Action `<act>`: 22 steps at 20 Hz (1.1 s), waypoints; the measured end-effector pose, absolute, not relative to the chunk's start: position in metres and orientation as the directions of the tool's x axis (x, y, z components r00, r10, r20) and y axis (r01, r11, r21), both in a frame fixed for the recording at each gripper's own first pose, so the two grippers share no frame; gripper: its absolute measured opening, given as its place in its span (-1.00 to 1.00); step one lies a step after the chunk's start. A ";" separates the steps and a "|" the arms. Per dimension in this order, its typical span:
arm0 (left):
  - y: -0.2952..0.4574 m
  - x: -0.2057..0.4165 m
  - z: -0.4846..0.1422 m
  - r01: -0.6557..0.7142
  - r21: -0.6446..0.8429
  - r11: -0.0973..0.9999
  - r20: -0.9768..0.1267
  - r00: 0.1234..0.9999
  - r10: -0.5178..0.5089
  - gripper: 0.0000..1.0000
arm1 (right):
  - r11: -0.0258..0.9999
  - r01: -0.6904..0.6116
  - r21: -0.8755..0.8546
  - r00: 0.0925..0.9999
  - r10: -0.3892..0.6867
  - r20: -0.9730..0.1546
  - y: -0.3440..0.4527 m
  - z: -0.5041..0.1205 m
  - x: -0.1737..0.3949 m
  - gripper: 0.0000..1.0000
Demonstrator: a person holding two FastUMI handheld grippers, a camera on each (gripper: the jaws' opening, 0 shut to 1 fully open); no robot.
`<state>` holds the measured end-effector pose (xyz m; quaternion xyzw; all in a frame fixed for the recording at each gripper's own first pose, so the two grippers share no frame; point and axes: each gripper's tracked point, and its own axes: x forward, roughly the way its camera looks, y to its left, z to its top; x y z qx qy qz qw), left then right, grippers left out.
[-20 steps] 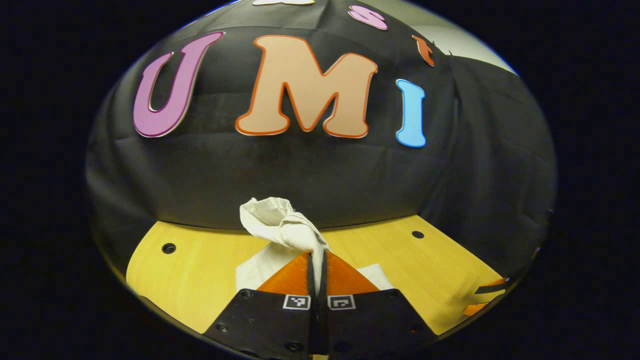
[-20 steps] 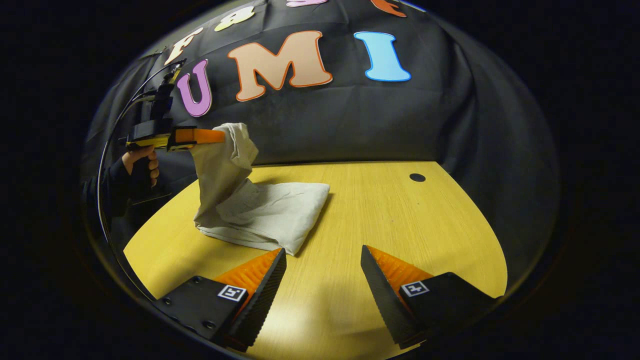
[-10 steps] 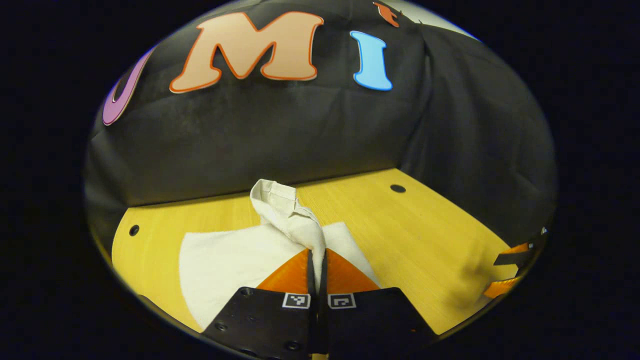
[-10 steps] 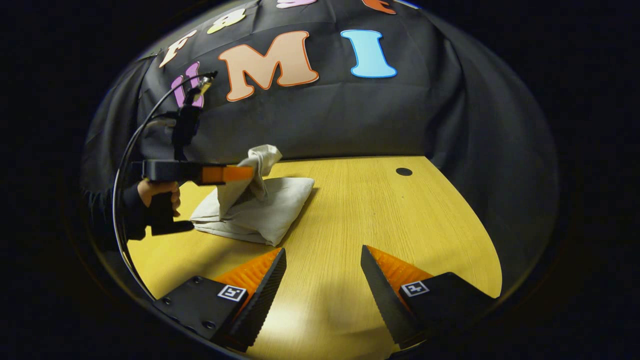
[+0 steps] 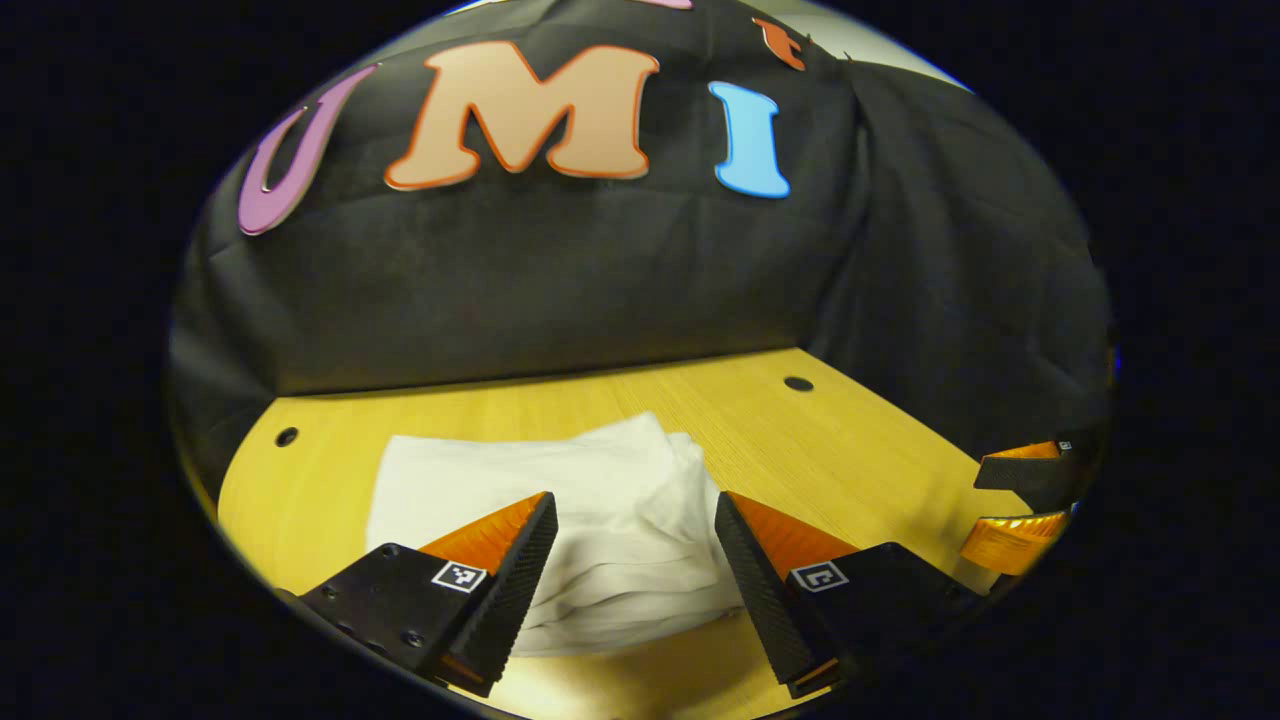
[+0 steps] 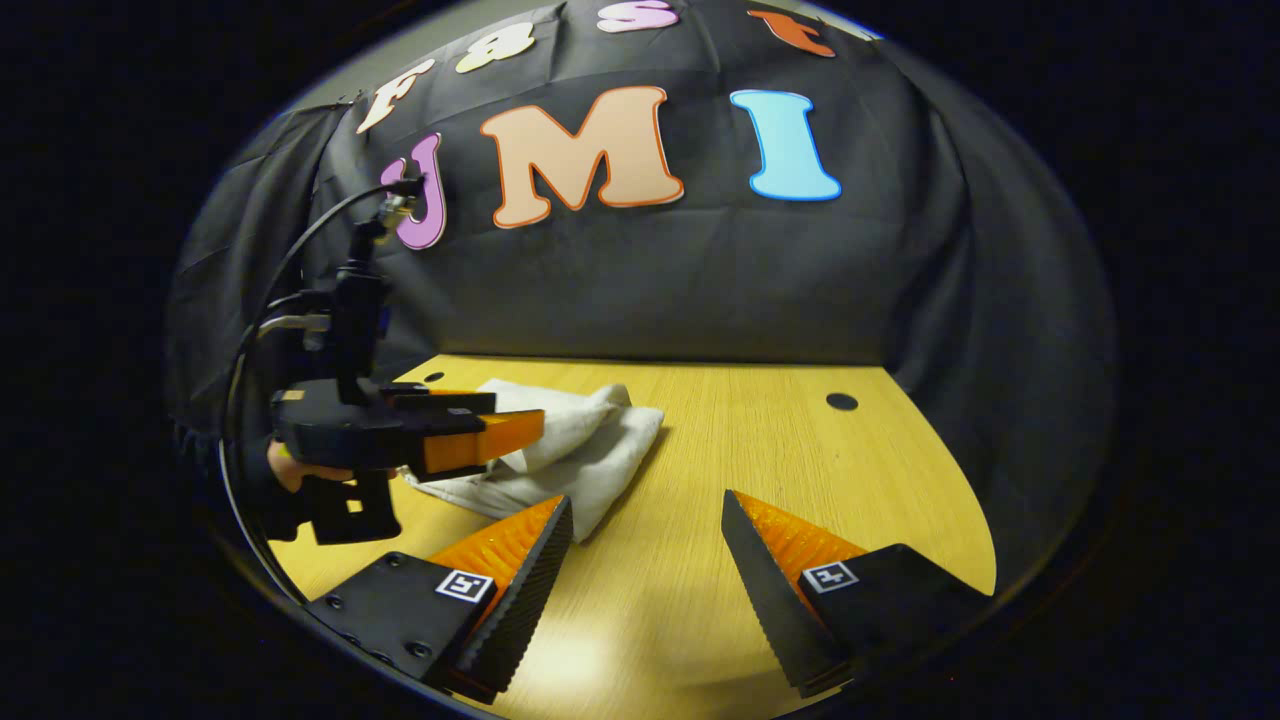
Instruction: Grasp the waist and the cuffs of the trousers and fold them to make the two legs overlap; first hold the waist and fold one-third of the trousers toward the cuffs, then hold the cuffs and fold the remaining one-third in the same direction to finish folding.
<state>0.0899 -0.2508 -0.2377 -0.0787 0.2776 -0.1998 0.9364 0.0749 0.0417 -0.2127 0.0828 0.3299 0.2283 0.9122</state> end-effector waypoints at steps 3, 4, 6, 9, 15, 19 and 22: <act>-0.194 0.080 -0.199 0.254 -0.192 0.948 -0.414 0.855 -0.313 0.87 | 0.897 -0.331 0.294 0.747 0.439 -0.499 0.053 -0.186 0.089 0.92; -0.174 0.076 -0.189 0.232 -0.170 0.958 -0.392 0.876 -0.281 0.87 | 0.902 -0.317 0.293 0.769 0.425 -0.478 0.056 -0.175 0.092 0.93; -0.138 0.066 -0.168 0.186 -0.145 0.972 -0.364 0.903 -0.227 0.87 | 0.908 -0.289 0.303 0.801 0.403 -0.444 0.064 -0.156 0.094 0.92; -0.094 0.048 -0.146 0.131 -0.141 0.981 -0.333 0.927 -0.172 0.87 | 0.912 -0.269 0.310 0.831 0.383 -0.403 0.077 -0.128 0.091 0.93; -0.036 0.035 -0.125 0.110 -0.112 0.988 -0.288 0.948 -0.138 0.87 | 0.919 -0.272 0.284 0.874 0.360 -0.328 0.099 -0.080 0.074 0.92; -0.021 0.032 -0.110 0.124 -0.125 0.984 -0.242 0.958 -0.151 0.86 | 0.930 -0.242 0.277 0.895 0.324 -0.307 0.102 -0.059 0.062 0.92; -0.011 0.029 -0.099 0.097 -0.119 0.988 -0.224 0.967 -0.122 0.86 | 0.927 -0.268 0.263 0.902 0.338 -0.269 0.102 -0.047 0.061 0.92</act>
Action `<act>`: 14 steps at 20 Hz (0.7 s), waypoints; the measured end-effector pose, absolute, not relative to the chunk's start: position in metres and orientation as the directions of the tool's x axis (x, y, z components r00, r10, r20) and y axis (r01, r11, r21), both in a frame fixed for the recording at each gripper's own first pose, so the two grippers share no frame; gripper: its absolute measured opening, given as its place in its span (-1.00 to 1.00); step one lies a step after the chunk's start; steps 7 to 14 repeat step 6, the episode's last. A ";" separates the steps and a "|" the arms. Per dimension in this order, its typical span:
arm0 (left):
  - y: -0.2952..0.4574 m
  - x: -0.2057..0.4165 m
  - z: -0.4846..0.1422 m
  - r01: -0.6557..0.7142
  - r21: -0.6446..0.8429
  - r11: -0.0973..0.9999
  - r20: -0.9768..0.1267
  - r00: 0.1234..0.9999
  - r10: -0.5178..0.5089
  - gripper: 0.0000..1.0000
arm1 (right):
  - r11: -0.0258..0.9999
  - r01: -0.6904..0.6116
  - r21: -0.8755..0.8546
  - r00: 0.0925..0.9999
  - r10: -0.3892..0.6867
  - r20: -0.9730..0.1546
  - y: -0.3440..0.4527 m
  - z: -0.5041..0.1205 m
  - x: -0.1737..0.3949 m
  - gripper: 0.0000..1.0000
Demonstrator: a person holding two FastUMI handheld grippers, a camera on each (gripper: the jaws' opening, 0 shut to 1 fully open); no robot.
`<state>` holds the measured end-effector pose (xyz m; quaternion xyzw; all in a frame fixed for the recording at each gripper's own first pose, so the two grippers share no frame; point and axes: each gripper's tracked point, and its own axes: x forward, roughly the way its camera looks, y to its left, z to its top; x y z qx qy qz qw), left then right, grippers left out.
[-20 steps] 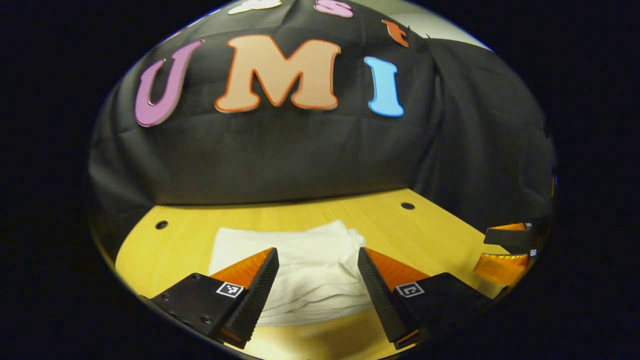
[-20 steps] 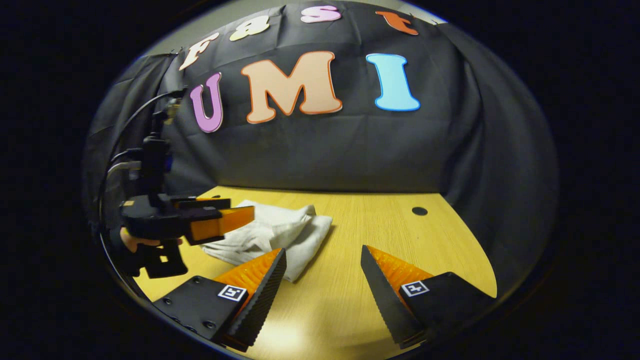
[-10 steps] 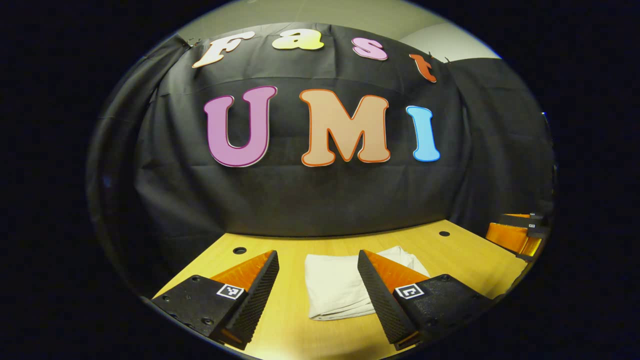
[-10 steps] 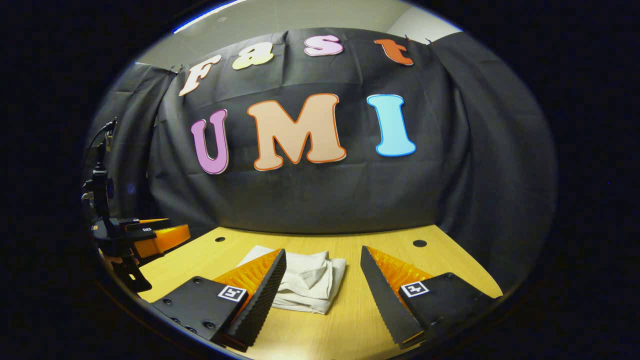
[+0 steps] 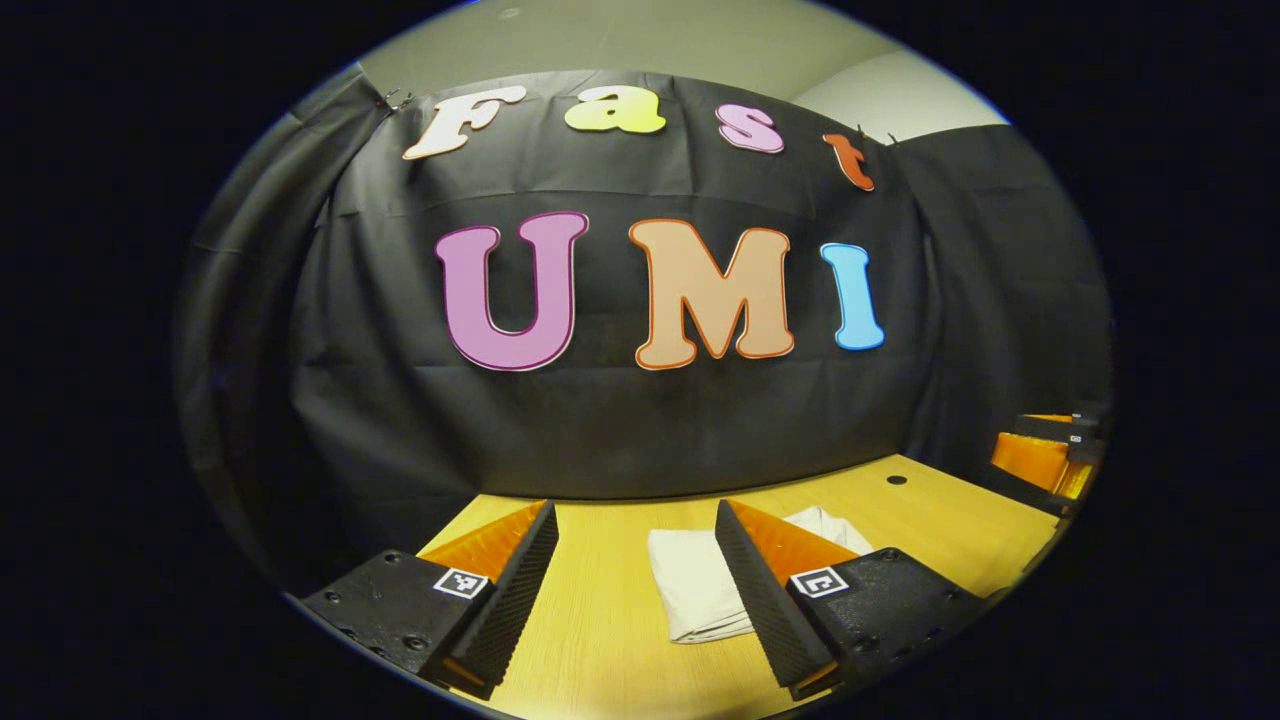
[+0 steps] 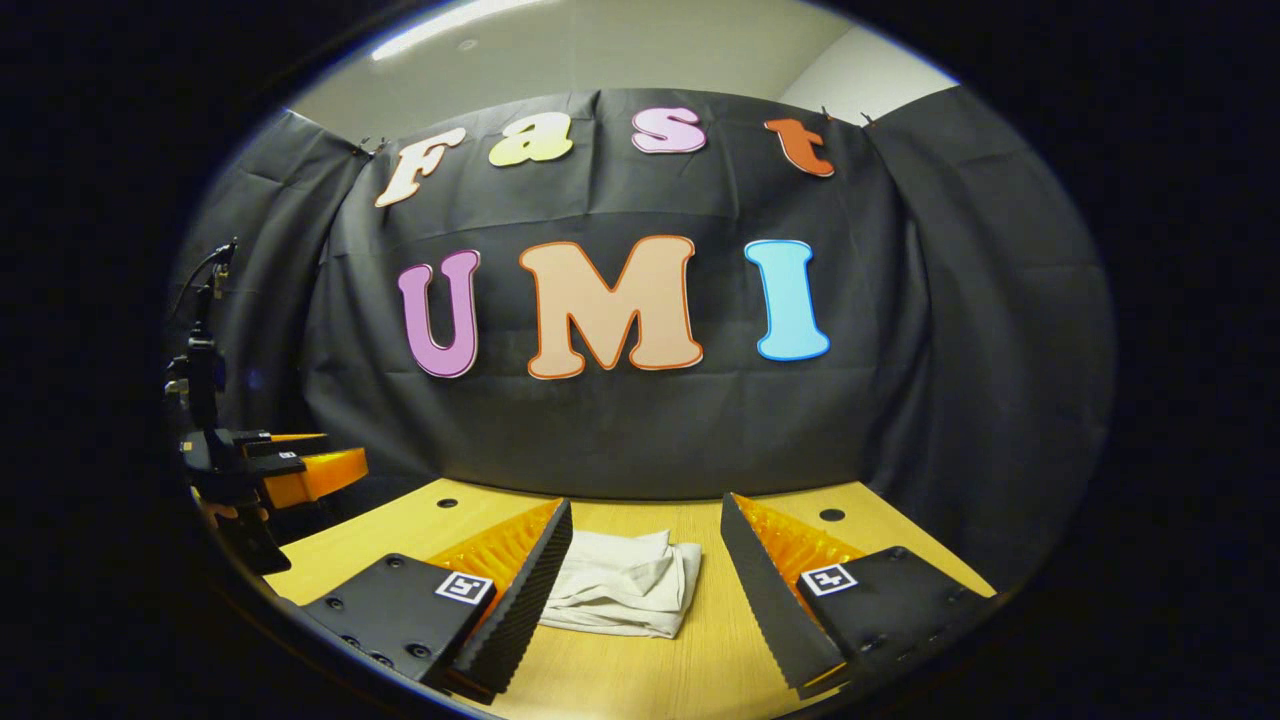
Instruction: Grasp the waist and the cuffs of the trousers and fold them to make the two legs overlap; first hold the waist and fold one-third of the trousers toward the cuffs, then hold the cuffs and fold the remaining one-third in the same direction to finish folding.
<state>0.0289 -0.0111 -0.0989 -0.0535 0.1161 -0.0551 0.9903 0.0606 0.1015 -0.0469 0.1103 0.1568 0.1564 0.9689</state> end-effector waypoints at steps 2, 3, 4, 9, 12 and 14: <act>-0.005 0.026 -0.093 0.065 -0.111 0.992 -0.228 0.970 -0.089 0.86 | 0.922 -0.274 0.274 0.895 0.349 -0.278 0.101 -0.048 0.061 0.92; -0.007 0.027 -0.086 0.070 -0.121 0.990 -0.200 0.975 -0.093 0.87 | 0.923 -0.275 0.271 0.899 0.347 -0.269 0.100 -0.047 0.064 0.92; -0.011 0.029 -0.079 0.075 -0.123 0.989 -0.180 0.979 -0.097 0.87 | 0.928 -0.262 0.265 0.904 0.332 -0.268 0.092 -0.045 0.068 0.92; -0.014 0.029 -0.078 0.079 -0.113 0.990 -0.192 0.976 -0.099 0.86 | 0.921 -0.265 0.287 0.906 0.339 -0.254 0.092 -0.040 0.067 0.92; -0.014 0.029 -0.078 0.079 -0.113 0.990 -0.192 0.976 -0.099 0.86 | 0.921 -0.265 0.287 0.906 0.339 -0.254 0.092 -0.040 0.067 0.92; -0.014 0.029 -0.078 0.079 -0.113 0.990 -0.192 0.976 -0.099 0.86 | 0.921 -0.265 0.287 0.906 0.339 -0.254 0.092 -0.040 0.067 0.92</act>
